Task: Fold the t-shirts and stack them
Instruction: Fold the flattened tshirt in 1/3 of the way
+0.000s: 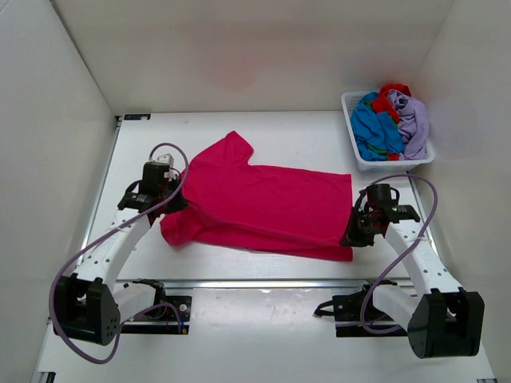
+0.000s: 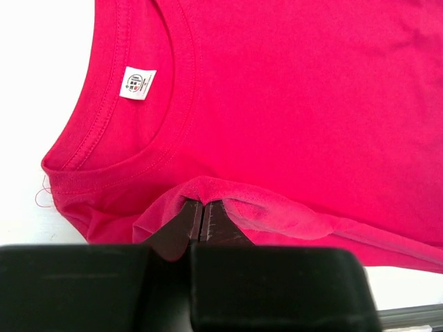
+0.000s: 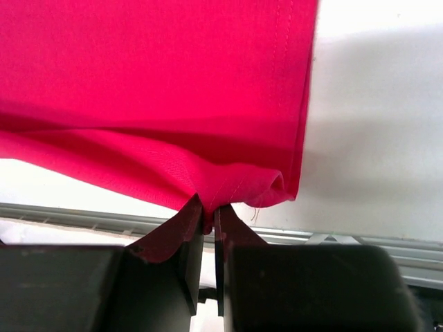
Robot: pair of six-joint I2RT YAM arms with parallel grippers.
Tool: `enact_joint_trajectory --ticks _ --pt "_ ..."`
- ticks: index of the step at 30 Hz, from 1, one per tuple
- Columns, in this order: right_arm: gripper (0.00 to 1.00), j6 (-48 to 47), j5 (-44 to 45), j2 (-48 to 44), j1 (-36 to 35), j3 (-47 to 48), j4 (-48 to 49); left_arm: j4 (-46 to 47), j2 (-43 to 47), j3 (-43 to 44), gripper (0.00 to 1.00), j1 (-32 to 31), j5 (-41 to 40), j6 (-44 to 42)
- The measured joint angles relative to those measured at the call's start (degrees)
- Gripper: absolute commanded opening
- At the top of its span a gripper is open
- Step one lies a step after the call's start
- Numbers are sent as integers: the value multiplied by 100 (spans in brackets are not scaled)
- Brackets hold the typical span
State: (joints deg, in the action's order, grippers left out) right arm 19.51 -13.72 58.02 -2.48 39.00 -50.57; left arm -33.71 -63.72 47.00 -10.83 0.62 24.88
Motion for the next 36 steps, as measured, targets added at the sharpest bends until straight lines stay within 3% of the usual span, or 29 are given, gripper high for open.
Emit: enact_joint_trajectory --ticks 4,10,17,21,22,26,29,36 --pt "16 -20 -37 214 4 0 164 83 -214 0 0 0 -2 -2" --pt "47 -11 -52 339 4 0 435 184 -260 0 0 2 -2 -2" --pt "49 -4 -17 299 166 4 710 273 -358 33 1 20 -2 -20" --pt "49 -7 11 295 188 11 737 302 -739 238 24 26 -26 -87" --pt "50 -7 15 295 188 11 737 326 -835 284 34 26 -35 -103" --pt "49 -9 50 295 188 11 734 514 -1130 385 47 22 -46 -160" --pt "50 -9 63 295 179 11 734 678 -1209 420 70 15 -61 -214" --pt "49 -17 85 249 179 11 730 273 -1394 1130 66 -13 -192 -407"
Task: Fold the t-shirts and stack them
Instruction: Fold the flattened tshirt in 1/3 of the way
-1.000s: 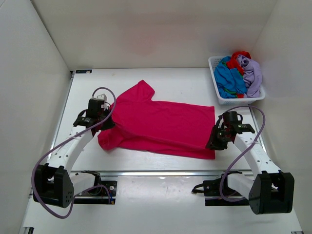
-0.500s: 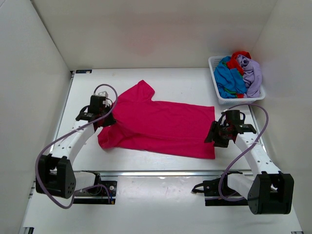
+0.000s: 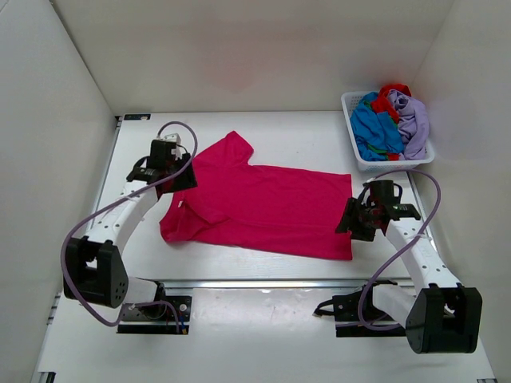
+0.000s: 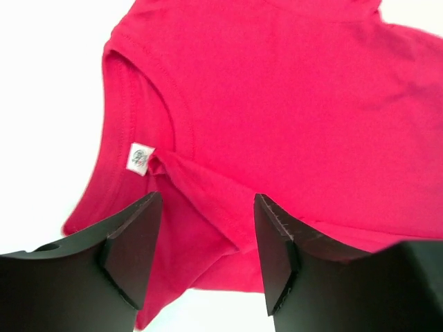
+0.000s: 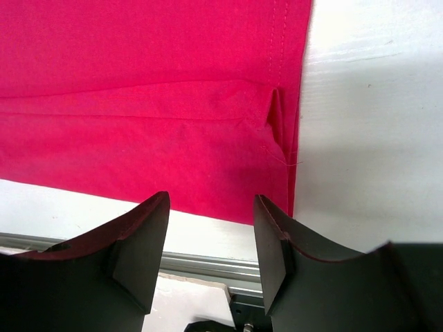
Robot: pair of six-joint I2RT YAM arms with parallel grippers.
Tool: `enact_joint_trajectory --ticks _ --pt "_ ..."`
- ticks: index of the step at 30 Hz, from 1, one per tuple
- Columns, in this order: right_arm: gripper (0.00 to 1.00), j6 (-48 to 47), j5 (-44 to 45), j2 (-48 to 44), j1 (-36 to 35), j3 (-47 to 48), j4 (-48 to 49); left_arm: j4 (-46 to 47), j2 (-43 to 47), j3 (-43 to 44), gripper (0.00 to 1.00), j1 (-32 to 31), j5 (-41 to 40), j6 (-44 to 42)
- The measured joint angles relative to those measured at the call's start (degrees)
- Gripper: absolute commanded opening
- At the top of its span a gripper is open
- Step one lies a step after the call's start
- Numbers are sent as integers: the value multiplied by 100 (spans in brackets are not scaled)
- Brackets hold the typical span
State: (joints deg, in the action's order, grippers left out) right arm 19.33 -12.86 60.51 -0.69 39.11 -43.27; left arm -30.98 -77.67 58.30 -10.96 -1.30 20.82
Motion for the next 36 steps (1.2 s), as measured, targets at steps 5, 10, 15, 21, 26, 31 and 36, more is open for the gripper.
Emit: enact_joint_trajectory --ticks 5,10,15,21,26,31,36 --pt "49 -7 -26 -105 -9 0 4 -557 -197 144 55 -229 -435 -249" --pt "49 -7 -66 -111 -74 0 2 -1126 -741 138 54 -345 -866 -402" --pt "48 -9 -155 -157 -74 0 15 -1416 -935 87 59 -365 -1062 -472" --pt "48 -37 -247 -166 -72 0 46 -1464 -1202 0 58 -402 -1119 -531" --pt "47 -79 -310 -179 -24 0 55 -1353 -1432 -190 53 -479 -1117 -531" --pt "47 -114 -317 -186 13 -2 66 -1231 -1591 -219 18 -581 -1119 -503" --pt "47 -136 -330 -186 13 -2 72 -1237 -1606 -210 12 -614 -1143 -546"
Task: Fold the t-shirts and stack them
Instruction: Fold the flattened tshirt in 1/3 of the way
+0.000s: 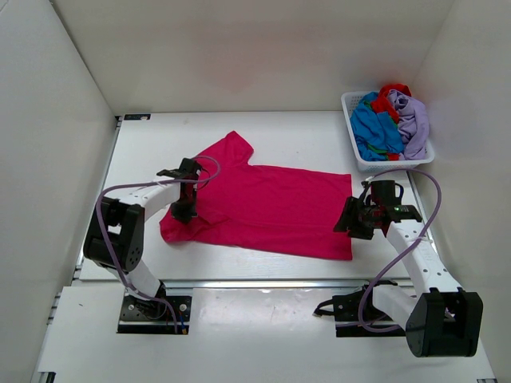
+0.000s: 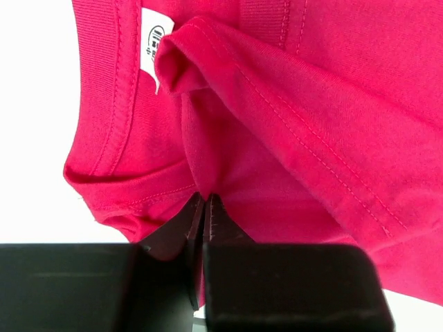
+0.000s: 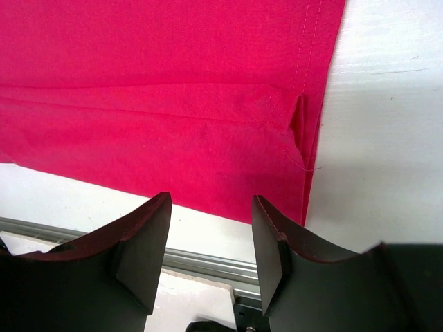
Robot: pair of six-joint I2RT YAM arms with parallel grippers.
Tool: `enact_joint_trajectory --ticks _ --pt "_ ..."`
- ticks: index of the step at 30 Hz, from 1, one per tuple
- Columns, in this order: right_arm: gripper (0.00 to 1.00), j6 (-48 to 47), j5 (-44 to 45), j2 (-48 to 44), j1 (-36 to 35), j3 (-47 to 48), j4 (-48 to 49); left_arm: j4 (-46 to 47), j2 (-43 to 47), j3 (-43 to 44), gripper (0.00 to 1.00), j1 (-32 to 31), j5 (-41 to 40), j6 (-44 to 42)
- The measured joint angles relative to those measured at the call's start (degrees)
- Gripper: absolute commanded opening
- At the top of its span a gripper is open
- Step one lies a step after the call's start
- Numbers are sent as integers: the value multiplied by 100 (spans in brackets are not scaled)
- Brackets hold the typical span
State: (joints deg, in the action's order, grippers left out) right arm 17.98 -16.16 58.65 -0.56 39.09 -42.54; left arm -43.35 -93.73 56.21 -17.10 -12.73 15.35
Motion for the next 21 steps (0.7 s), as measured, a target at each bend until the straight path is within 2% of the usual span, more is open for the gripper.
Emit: enact_joint_trajectory --ticks 3,5,7,14,15,16,17,19,21 --pt "47 0 -2 0 -2 0 17 -118 0 129 12 -2 -2 -50" --pt "48 0 -2 0 -7 0 26 -203 22 299 5 -2 -22 -109" --pt "47 2 -4 0 -15 -9 44 -225 79 483 3 -2 -37 -195" --pt "47 2 -22 0 -20 -11 63 -162 109 1008 4 2 -31 -520" --pt "47 0 -24 0 -35 -11 61 -146 90 1047 9 7 -37 -555" --pt "47 2 -22 2 -55 -11 61 -125 46 1086 23 9 -52 -599" --pt "47 0 -20 2 -57 -11 61 -116 -24 1128 26 11 -92 -643" --pt "47 0 0 7 -90 -11 61 -111 -229 1231 48 31 -205 -658" --pt "47 -4 31 20 -160 -11 61 -146 -424 1307 55 70 -343 -643"
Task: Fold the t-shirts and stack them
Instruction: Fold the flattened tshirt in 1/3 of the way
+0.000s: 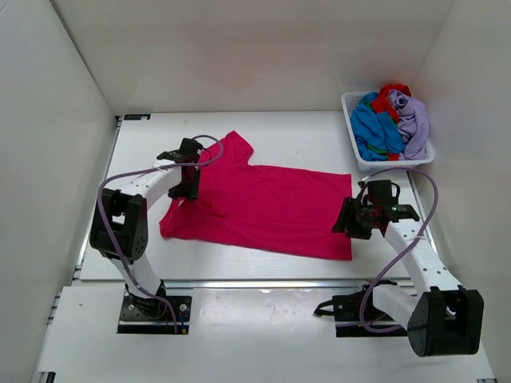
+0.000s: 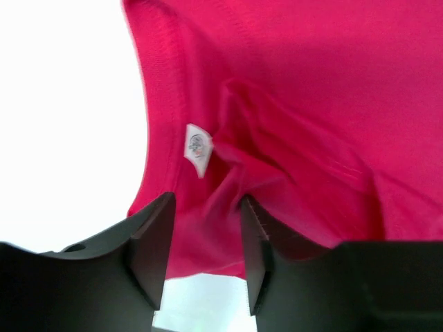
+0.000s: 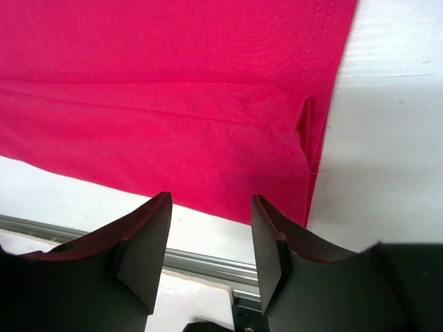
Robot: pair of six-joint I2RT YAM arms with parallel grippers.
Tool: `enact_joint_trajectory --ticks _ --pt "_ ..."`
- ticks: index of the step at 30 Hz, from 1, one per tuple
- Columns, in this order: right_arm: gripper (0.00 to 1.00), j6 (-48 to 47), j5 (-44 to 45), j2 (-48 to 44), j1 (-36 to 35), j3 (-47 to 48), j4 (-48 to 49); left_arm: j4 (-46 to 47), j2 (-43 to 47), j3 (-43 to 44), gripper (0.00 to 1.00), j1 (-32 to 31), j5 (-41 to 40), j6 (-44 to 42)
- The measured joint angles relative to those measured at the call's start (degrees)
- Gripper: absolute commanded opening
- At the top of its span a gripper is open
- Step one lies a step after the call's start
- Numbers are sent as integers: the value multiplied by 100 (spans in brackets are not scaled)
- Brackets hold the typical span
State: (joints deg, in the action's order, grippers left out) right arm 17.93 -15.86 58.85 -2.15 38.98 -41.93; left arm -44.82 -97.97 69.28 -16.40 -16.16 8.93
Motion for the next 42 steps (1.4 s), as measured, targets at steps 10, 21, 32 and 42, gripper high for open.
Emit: enact_joint_trajectory --ticks 10,21,32,42 --pt "50 -9 354 273 -457 140 -59 -284 796 -92 55 166 35 221" --pt "54 9 857 378 -662 315 -133 -138 1740 -1423 53 175 678 680" --pt "52 409 1373 1241 -1176 1213 306 697 656 531 46 168 715 782" --pt "52 673 1342 1388 -1663 813 339 105 1178 -1773 36 24 643 1139"
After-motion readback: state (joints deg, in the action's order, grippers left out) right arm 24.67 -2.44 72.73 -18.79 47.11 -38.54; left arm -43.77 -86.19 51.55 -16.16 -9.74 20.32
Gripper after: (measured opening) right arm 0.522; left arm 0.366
